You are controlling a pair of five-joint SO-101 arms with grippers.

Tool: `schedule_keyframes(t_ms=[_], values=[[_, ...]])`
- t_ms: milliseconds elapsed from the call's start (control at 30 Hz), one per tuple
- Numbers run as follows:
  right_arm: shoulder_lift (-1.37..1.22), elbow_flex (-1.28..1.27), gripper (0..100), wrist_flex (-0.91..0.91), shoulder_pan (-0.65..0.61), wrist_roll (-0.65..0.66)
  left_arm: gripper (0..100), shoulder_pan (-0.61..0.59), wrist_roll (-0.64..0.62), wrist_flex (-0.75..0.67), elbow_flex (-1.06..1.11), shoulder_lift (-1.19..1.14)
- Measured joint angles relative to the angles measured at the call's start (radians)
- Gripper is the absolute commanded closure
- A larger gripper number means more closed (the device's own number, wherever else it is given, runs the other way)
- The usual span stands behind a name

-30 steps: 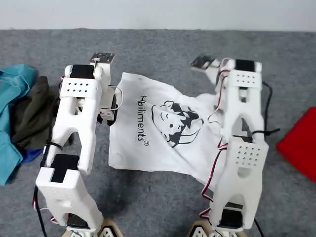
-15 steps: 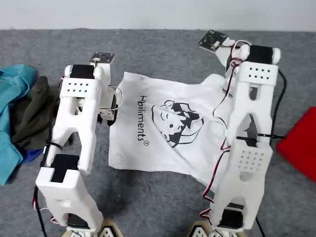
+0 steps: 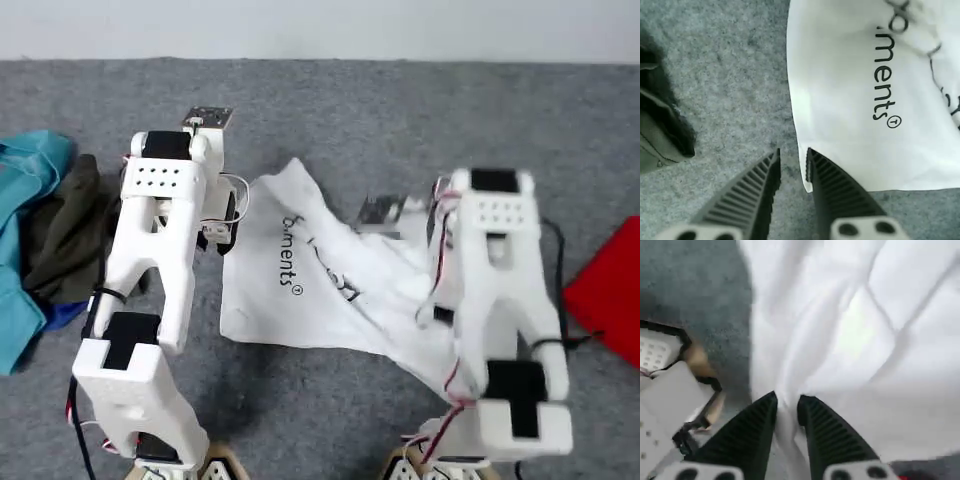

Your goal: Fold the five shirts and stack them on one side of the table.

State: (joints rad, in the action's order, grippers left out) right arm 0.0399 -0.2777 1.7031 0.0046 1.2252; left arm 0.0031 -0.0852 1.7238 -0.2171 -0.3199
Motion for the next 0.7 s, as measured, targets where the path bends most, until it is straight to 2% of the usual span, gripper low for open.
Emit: schedule_keyframes(t_ms=[67, 133, 400, 533, 700], values=[[0.054, -0.044, 64.4, -0.025, 0.006, -0.044, 91, 0.0, 0.0, 0.0, 0.0, 0.0], [0.101, -0.046, 61.4, -0.012, 0.003, -0.052, 91, 0.0, 0.0, 0.0, 0.0, 0.0], [0.207, -0.034, 72.7, 0.035, 0.008, -0.064, 91, 0.0, 0.0, 0.0, 0.0, 0.0], [0.183, -0.095, 78.1, -0.057, 0.043, -0.072, 91, 0.0, 0.0, 0.0, 0.035, 0.0], [0.061, -0.183, 79.1, -0.186, 0.081, -0.072, 91, 0.0, 0.0, 0.0, 0.104, 0.0]])
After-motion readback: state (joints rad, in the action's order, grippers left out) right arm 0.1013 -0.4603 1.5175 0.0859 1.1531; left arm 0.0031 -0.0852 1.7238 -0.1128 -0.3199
